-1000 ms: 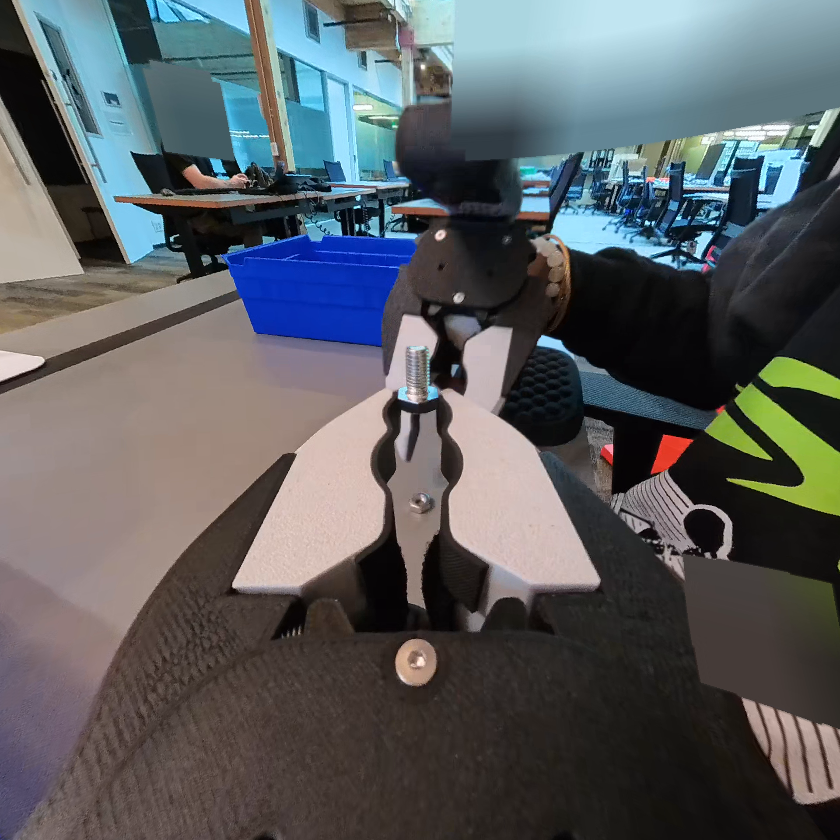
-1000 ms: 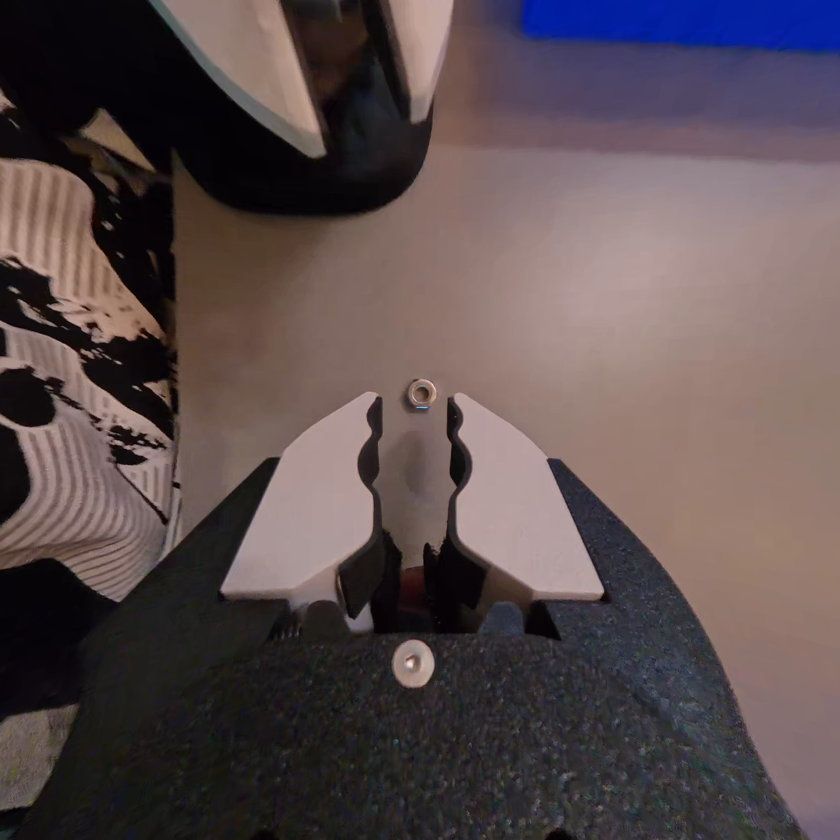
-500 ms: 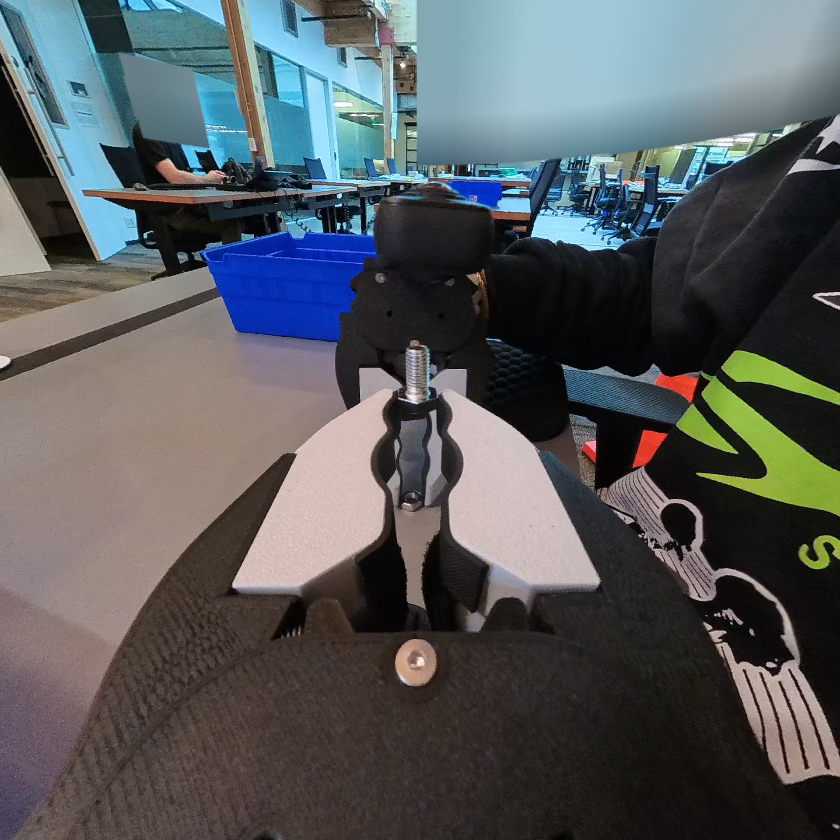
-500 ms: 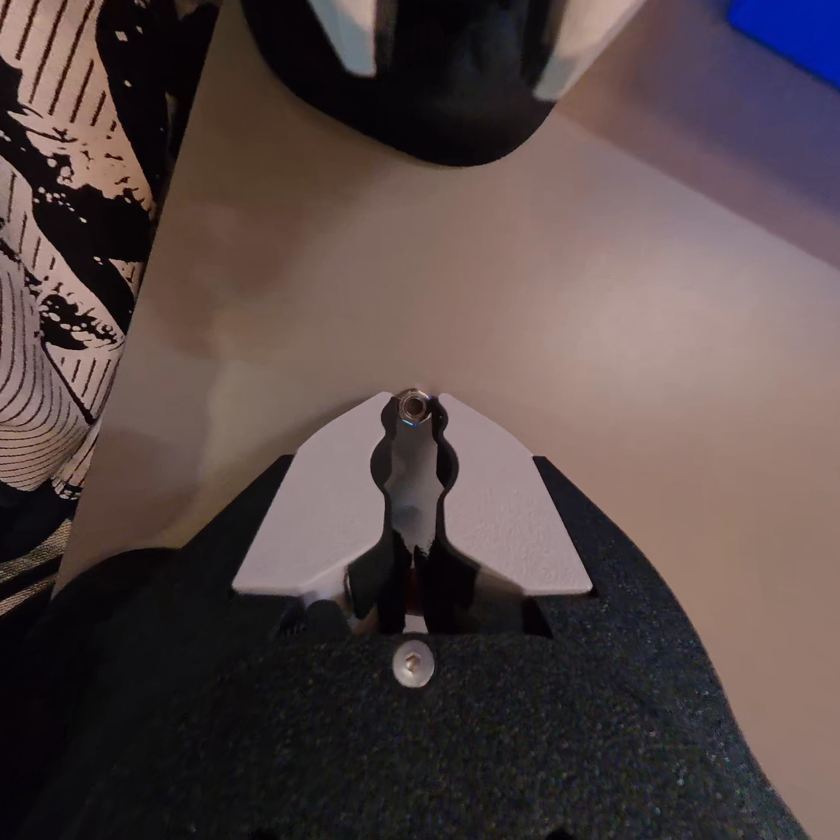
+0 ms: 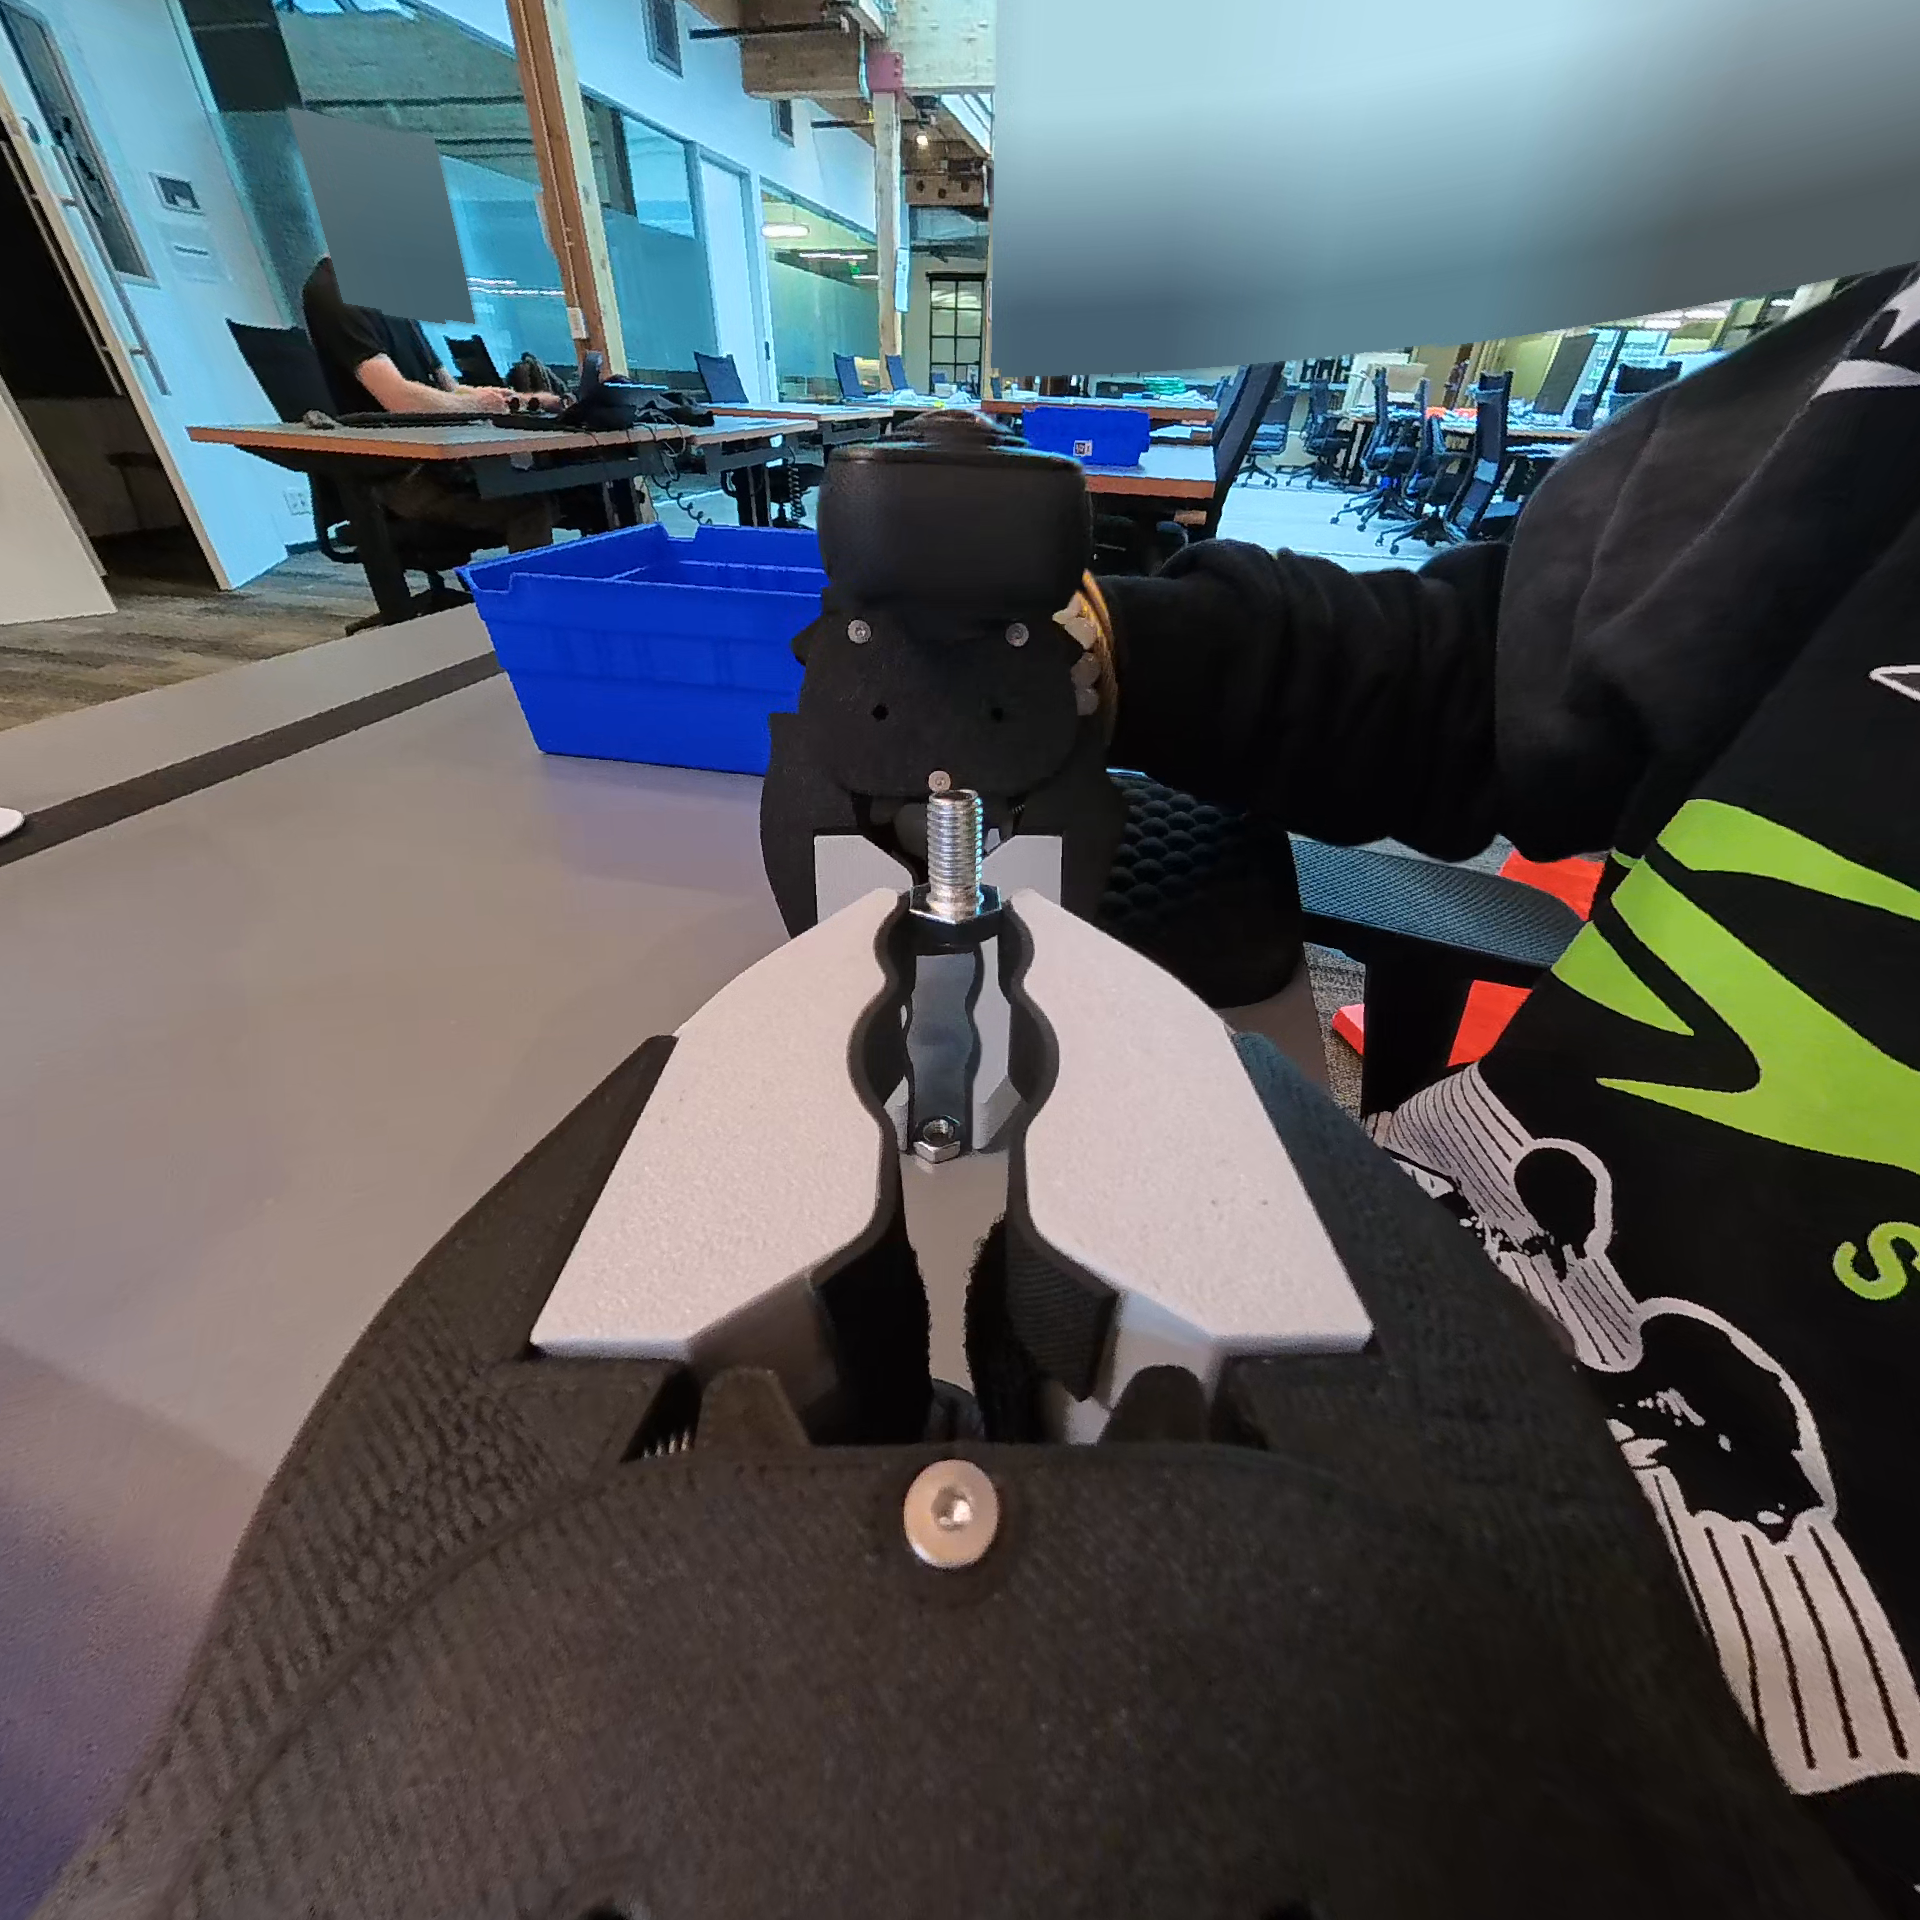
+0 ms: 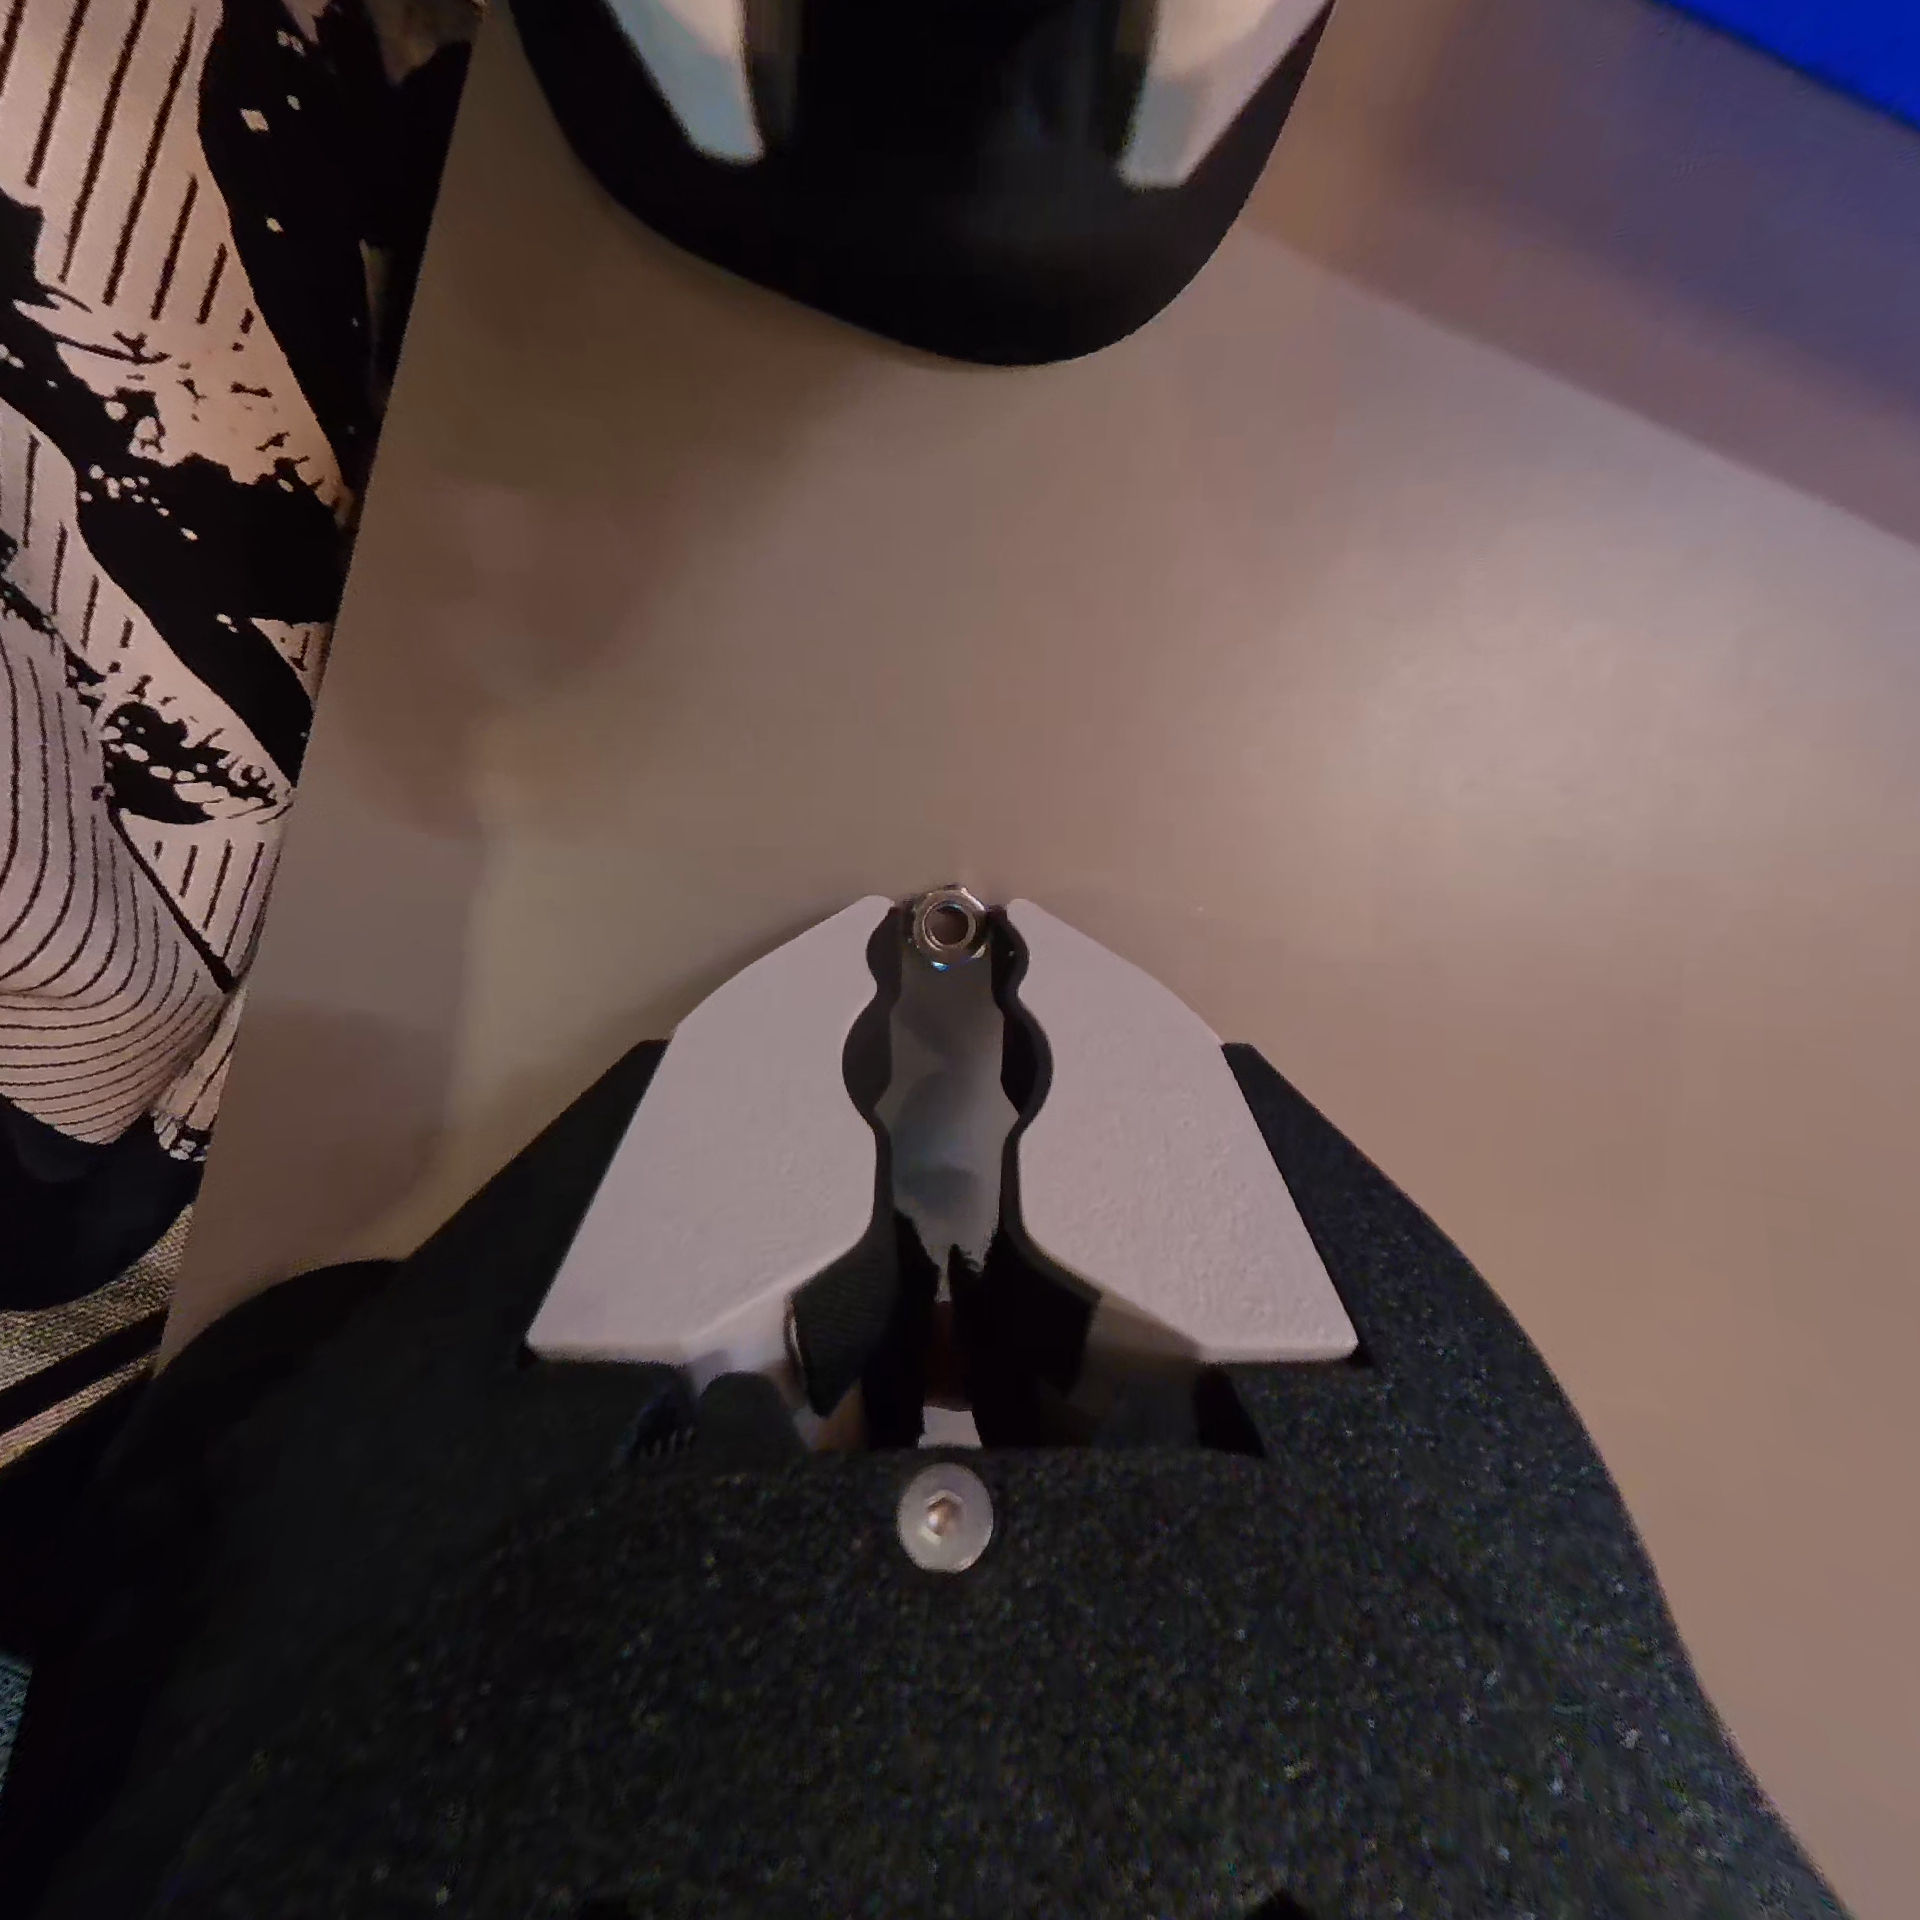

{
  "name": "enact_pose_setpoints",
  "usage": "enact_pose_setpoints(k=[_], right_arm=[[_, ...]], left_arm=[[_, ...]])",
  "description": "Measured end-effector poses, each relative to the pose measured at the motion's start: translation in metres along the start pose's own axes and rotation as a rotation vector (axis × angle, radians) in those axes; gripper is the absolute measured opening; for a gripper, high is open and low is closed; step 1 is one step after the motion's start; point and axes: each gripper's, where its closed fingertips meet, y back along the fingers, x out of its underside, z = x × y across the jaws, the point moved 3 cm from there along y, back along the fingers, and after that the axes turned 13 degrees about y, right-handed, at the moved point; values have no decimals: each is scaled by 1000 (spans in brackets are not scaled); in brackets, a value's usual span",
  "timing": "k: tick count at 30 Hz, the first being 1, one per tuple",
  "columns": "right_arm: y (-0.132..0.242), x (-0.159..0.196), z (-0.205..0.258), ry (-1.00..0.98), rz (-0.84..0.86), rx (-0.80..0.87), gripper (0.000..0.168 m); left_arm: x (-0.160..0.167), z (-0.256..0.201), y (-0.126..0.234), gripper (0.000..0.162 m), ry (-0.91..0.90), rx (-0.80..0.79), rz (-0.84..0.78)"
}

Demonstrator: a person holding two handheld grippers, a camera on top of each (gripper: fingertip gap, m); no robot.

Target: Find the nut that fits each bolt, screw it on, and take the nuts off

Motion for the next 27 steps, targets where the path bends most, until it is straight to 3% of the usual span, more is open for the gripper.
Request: enact_pose_setpoints(k=[8, 18, 27], right_arm=[[1, 3, -1, -107, 30, 51, 24], [3, 4, -4, -124, 9, 81, 14], [100, -52, 1, 113, -258, 108, 14]], left_arm=[[1, 0, -1, 15, -5, -4, 6], [3, -1, -3, 15, -15, -8, 32], [20, -11, -12, 15, -47, 82, 181]])
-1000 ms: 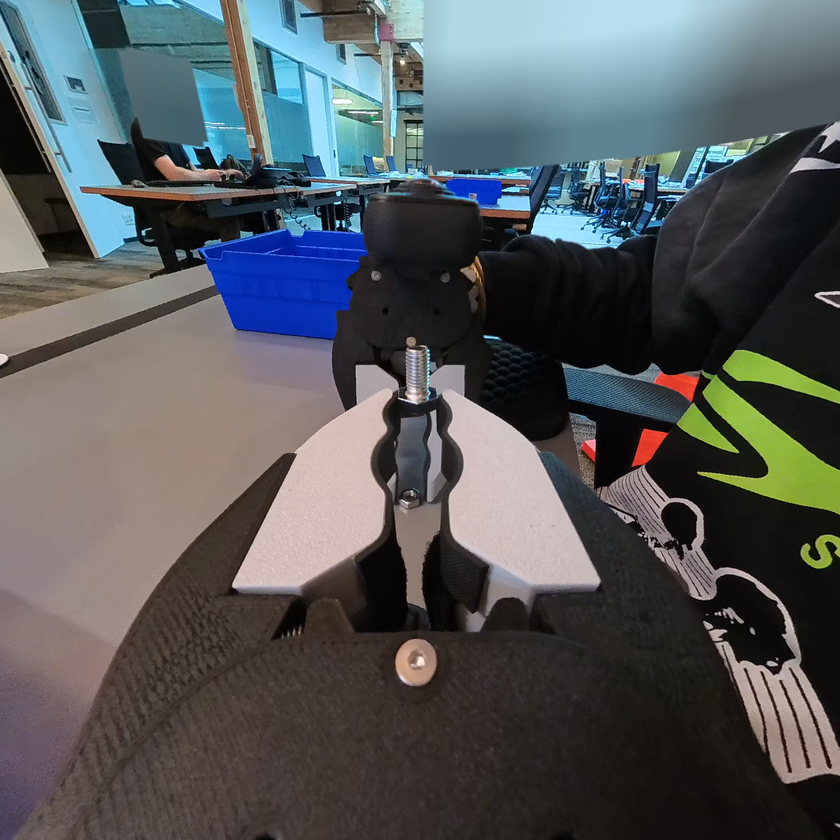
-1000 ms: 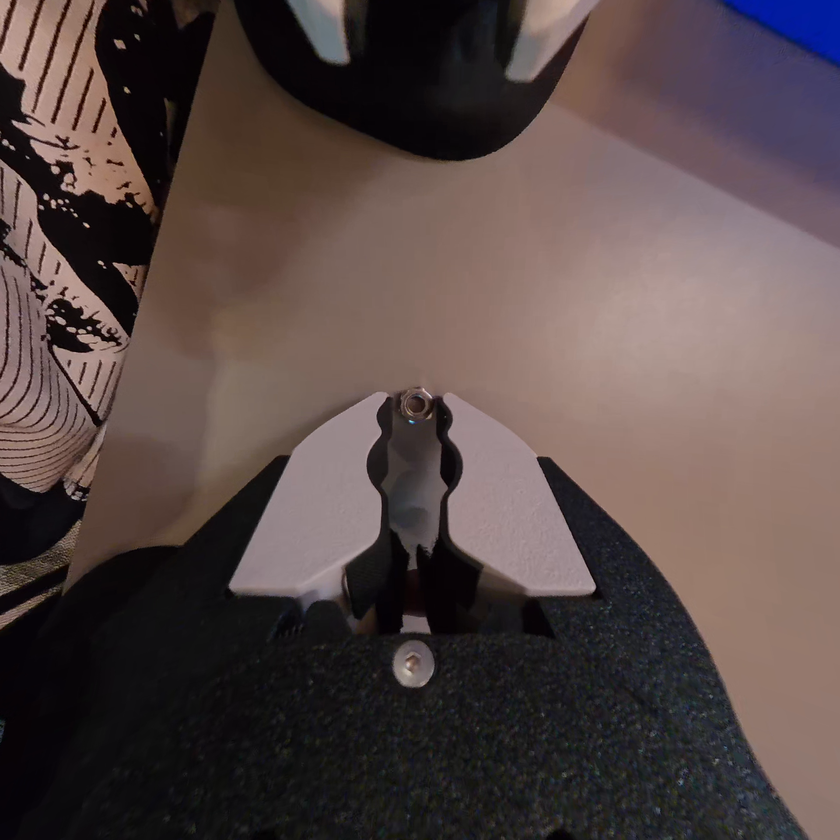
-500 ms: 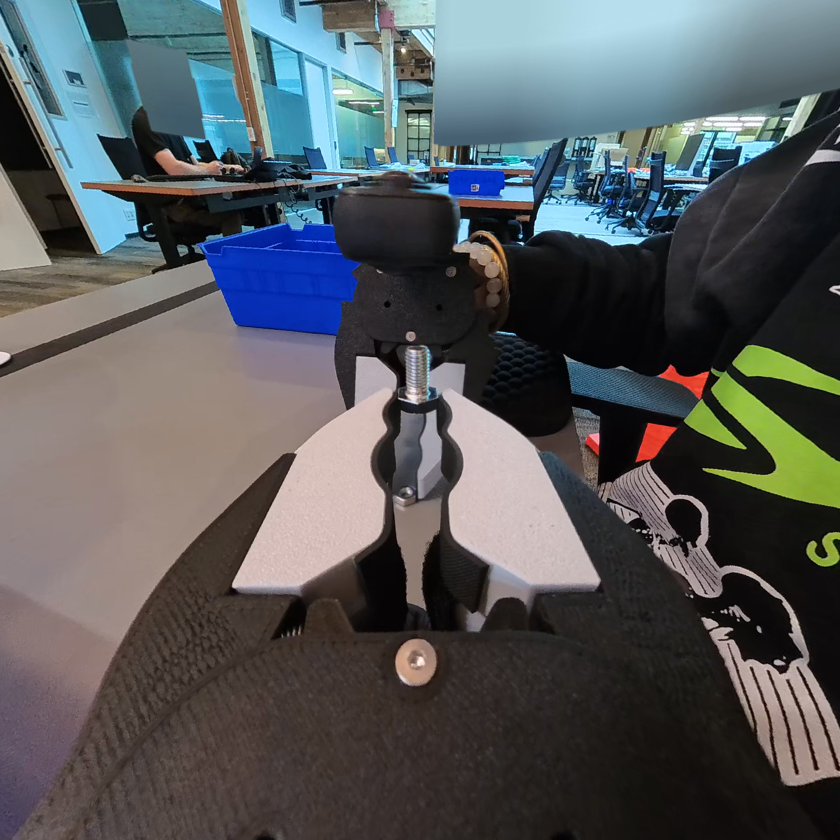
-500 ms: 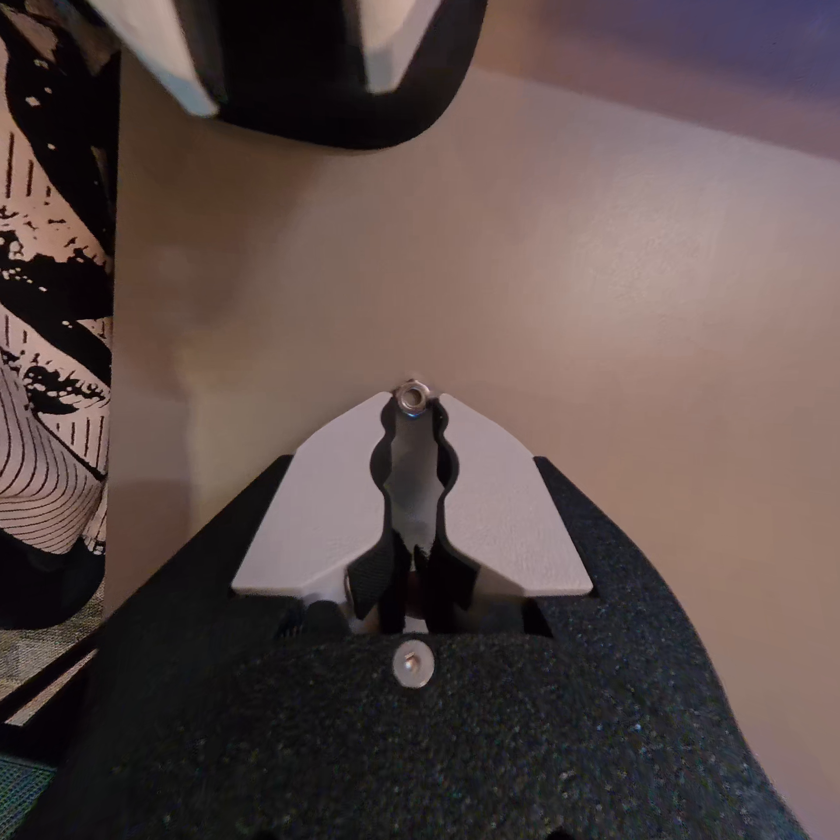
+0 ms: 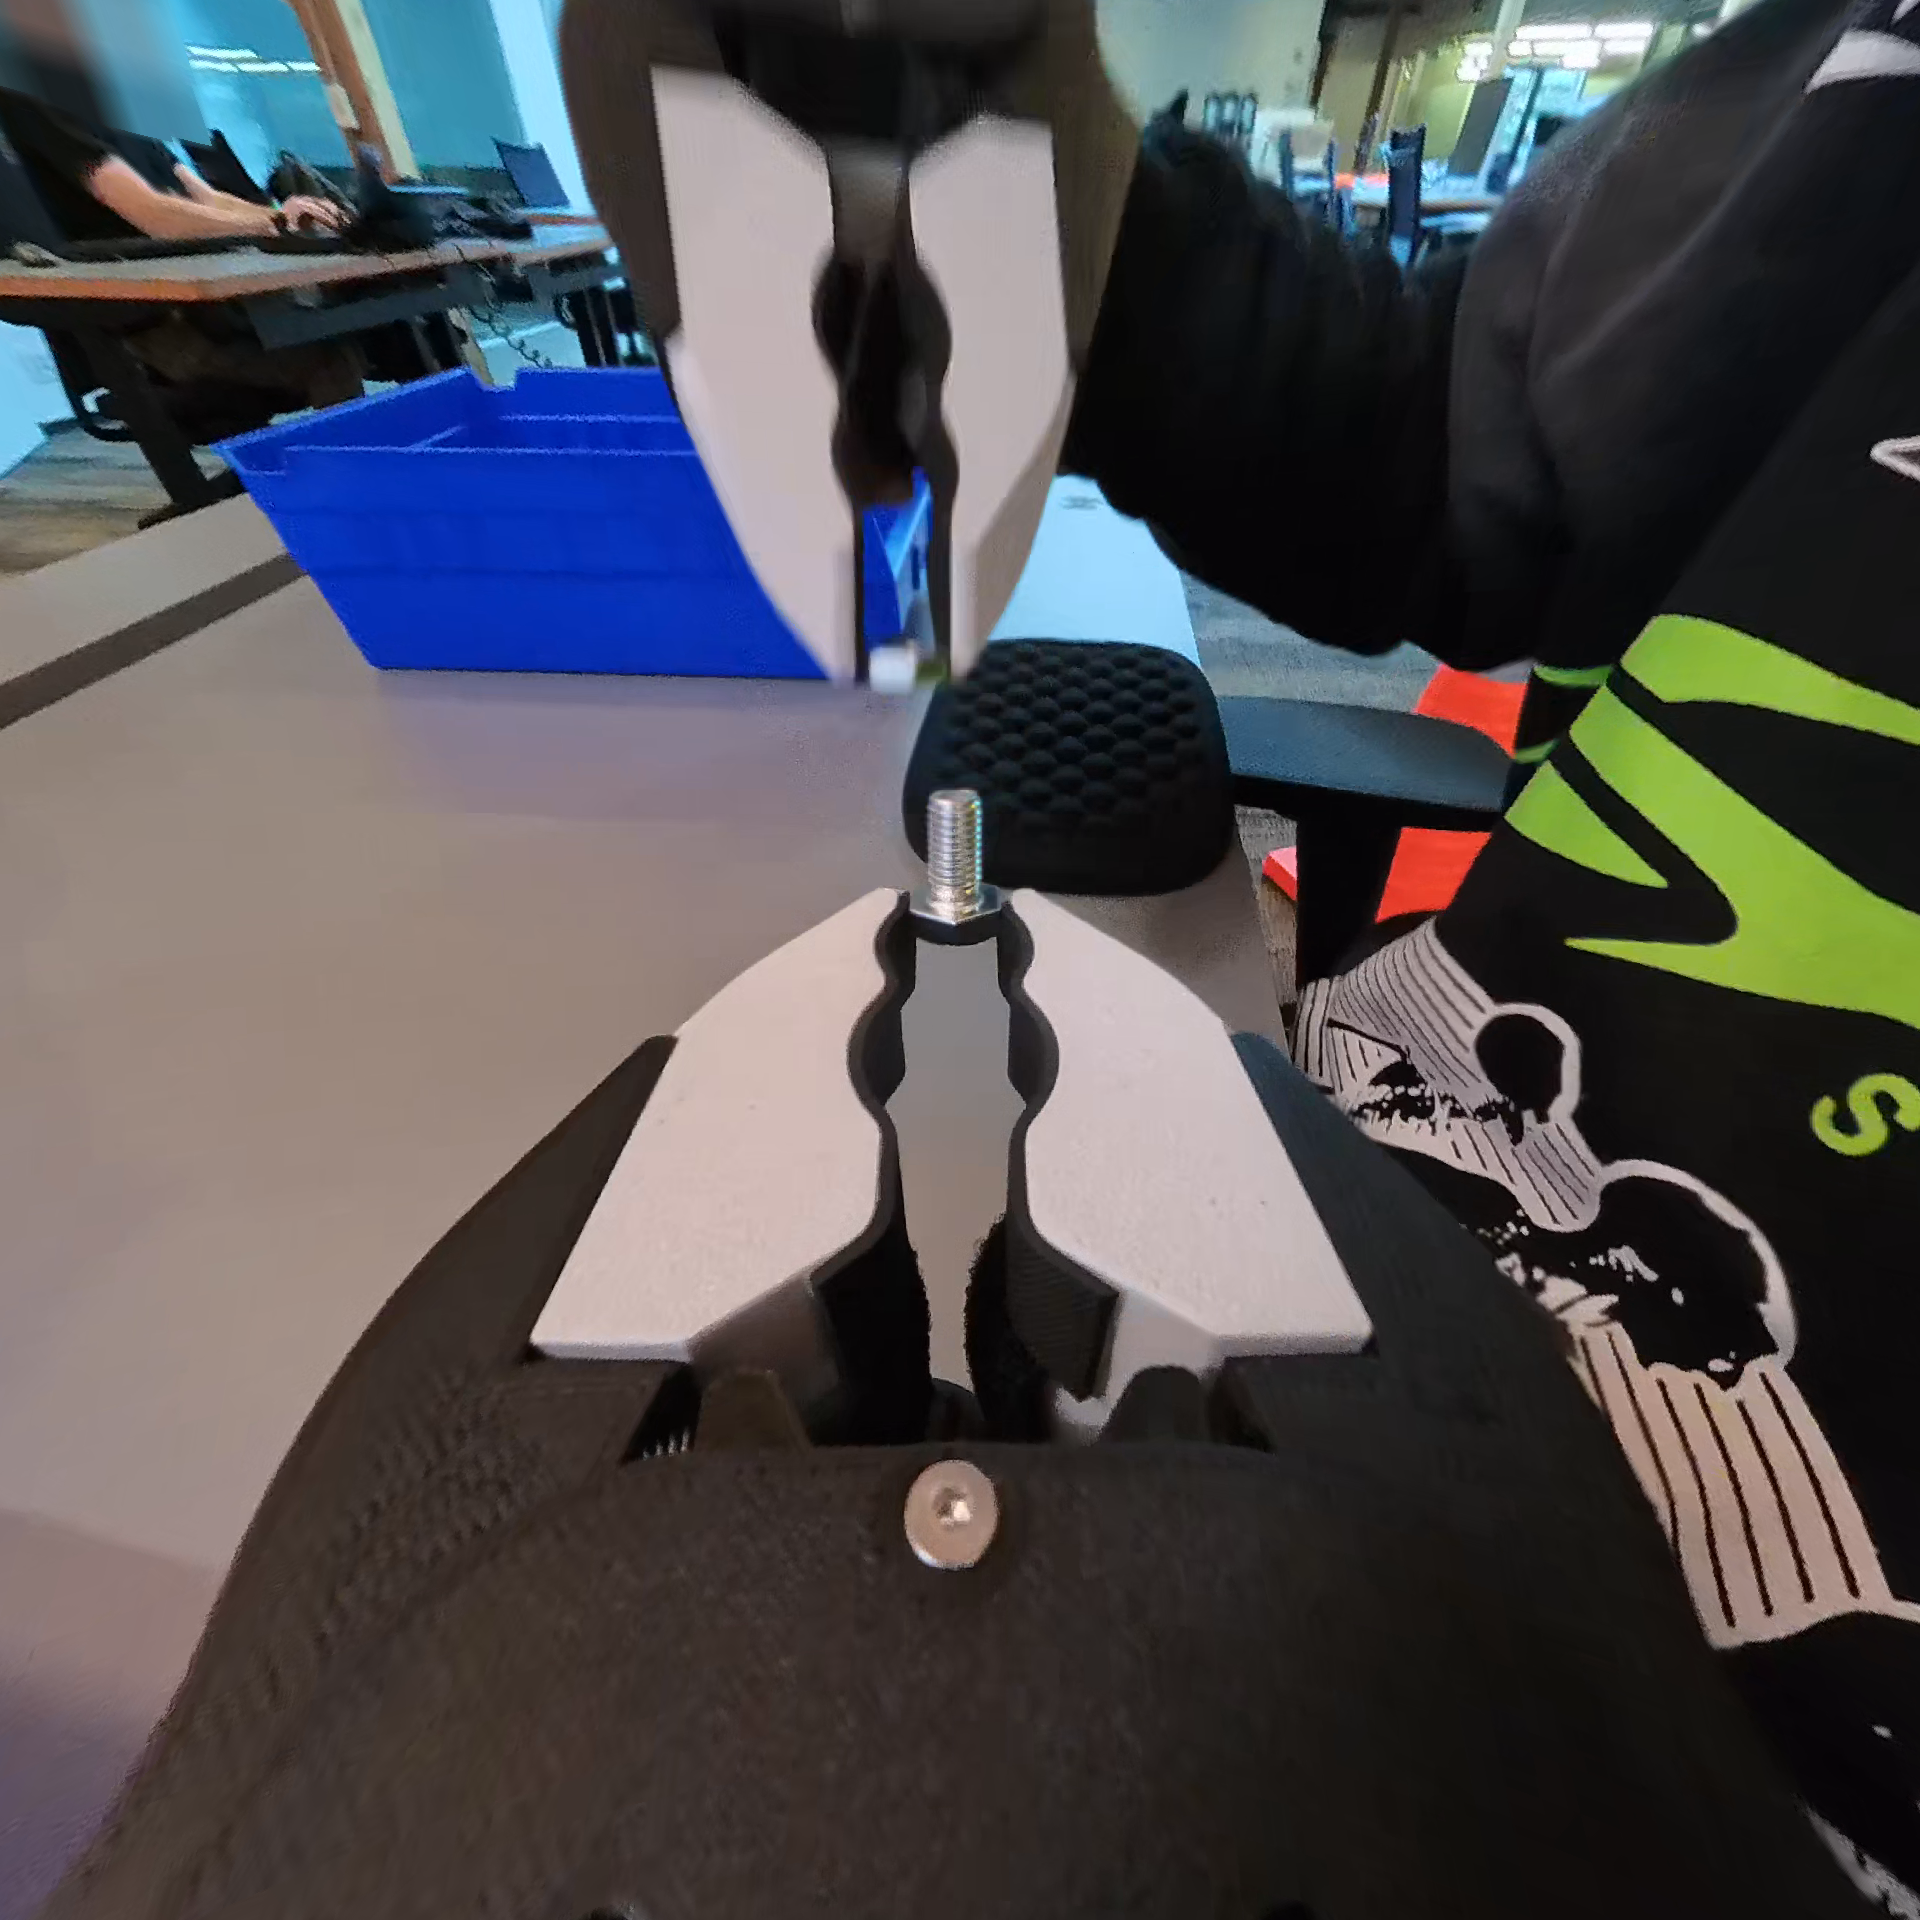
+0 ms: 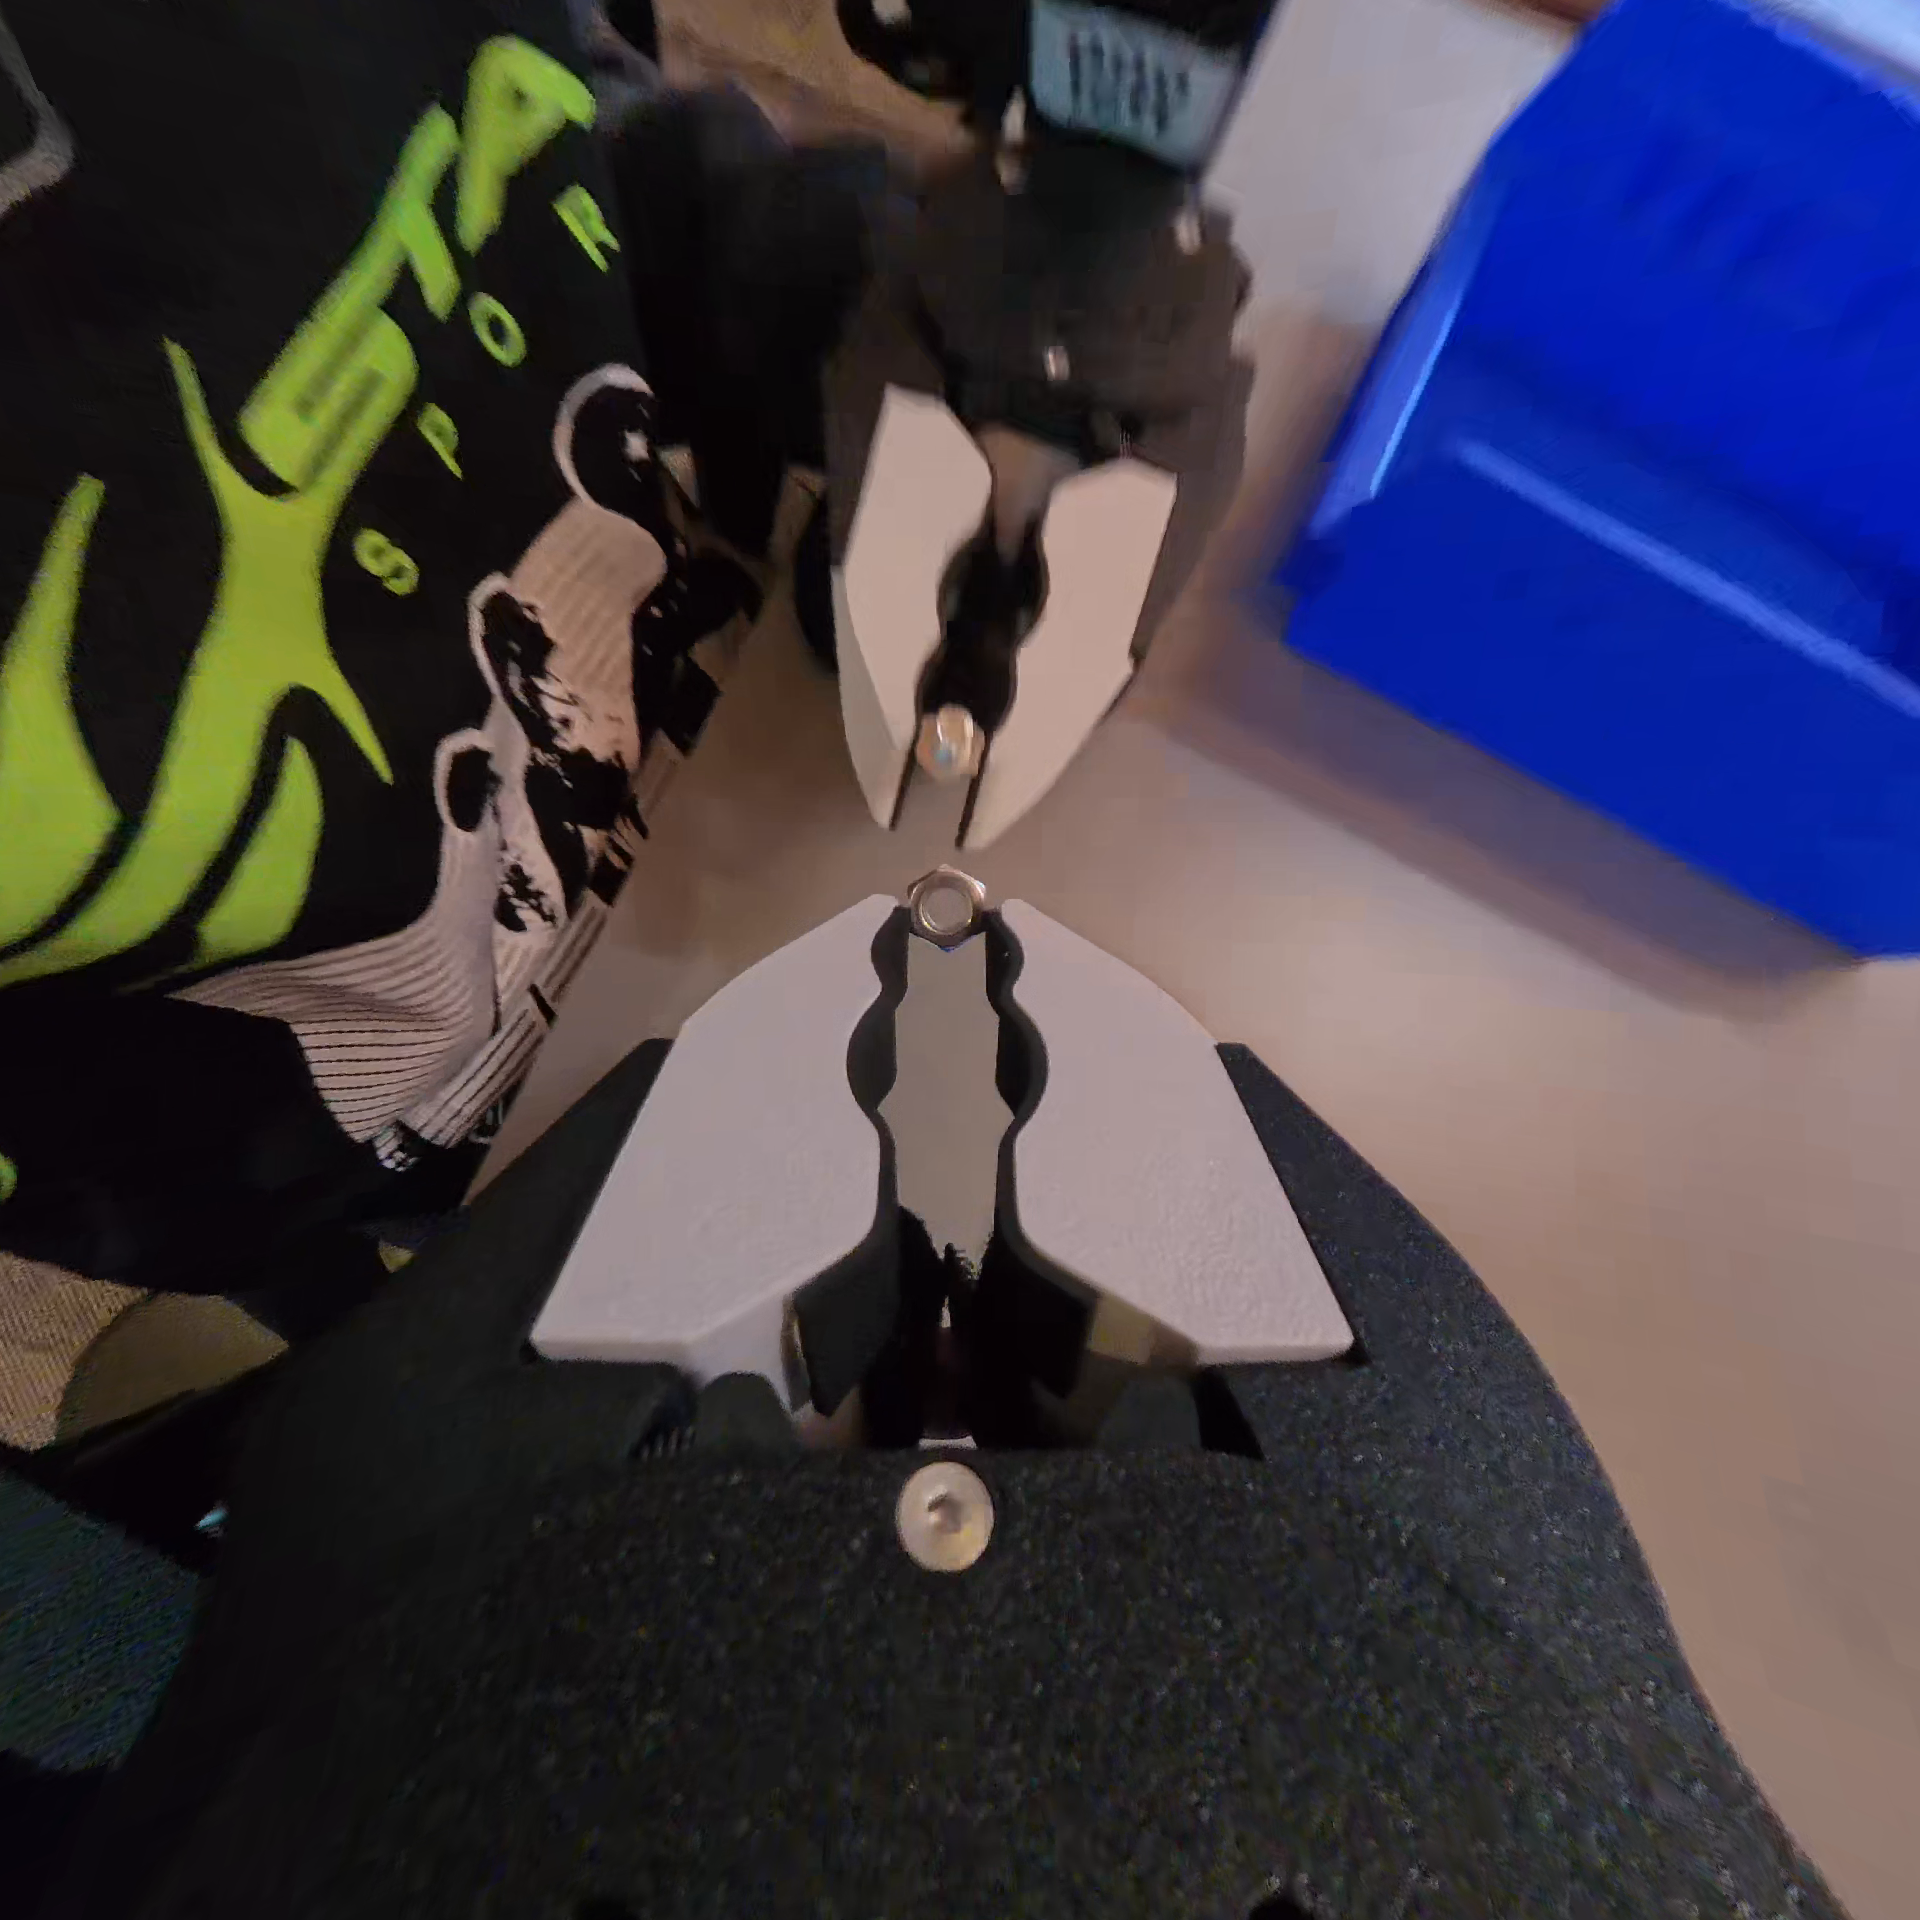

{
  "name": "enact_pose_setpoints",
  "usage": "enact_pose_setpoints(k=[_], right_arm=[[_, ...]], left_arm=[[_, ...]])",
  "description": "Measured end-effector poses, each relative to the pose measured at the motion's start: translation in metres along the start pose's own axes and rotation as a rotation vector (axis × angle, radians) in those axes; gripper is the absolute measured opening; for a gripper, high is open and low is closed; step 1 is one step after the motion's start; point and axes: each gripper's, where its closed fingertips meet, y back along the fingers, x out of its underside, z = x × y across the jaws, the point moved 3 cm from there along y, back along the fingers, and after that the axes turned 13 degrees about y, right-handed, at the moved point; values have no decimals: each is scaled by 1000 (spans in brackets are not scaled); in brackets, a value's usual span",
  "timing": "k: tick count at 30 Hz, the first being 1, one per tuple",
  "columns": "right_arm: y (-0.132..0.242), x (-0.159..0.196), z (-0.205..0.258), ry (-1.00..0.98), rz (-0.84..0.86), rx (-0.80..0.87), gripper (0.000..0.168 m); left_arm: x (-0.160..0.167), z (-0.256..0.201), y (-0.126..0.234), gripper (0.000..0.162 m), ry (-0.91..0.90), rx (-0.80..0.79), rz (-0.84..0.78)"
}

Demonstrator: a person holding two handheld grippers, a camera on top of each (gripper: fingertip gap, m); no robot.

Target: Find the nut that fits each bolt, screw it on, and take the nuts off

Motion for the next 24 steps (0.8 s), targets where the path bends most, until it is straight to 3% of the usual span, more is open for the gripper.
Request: enact_pose_setpoints(k=[7, 24], right_arm=[[-10, -37, -3, 196, 27, -152, 14], [-32, -38, -13, 276, 65, -240, 14]], left_arm=[[2, -2, -1, 15, -5, 24, 18], [-3, -5, 5, 15, -21, 45, -46]])
